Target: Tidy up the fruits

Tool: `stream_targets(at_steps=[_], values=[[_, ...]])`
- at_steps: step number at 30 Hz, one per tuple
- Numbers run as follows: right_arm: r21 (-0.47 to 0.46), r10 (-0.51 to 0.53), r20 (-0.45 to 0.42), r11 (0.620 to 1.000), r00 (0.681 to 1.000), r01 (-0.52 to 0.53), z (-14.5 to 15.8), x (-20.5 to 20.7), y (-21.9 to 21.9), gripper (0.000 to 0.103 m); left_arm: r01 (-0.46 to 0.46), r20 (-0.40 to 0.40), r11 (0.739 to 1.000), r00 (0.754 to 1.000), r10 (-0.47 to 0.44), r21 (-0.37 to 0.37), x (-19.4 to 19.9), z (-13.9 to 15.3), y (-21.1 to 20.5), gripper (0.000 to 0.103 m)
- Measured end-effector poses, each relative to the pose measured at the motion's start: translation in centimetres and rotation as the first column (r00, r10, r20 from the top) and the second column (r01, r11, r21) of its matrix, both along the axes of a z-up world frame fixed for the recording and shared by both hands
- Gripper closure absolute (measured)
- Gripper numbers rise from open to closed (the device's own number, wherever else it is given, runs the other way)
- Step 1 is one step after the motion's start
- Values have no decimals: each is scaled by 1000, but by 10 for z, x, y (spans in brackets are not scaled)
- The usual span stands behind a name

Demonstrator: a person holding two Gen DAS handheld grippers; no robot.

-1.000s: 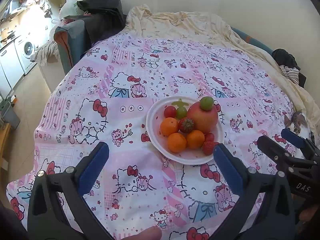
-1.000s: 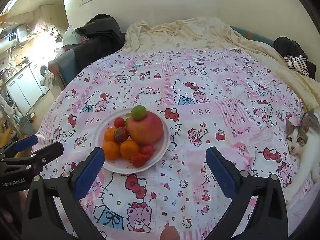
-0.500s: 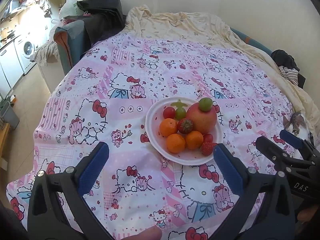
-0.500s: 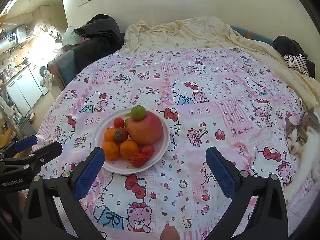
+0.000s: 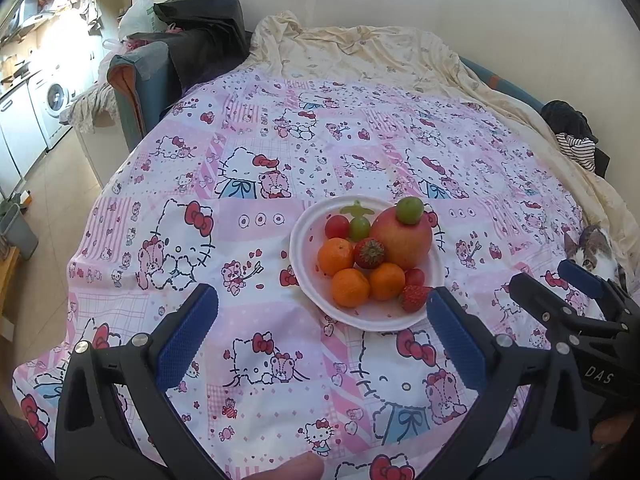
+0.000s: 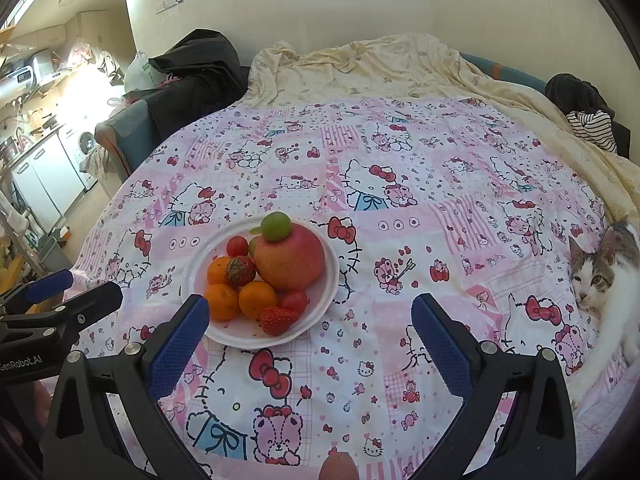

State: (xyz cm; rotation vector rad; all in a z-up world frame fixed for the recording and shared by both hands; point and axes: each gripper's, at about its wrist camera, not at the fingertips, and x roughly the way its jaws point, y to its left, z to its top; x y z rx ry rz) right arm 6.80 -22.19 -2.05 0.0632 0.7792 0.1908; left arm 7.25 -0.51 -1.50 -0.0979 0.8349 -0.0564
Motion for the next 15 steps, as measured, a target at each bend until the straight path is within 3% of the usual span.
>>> stream_targets(at_steps=[15], values=[[-2, -1, 0, 1000, 1000, 1, 0, 0, 0, 0, -1, -1, 1000, 1000, 1, -1, 0, 0, 0, 0]])
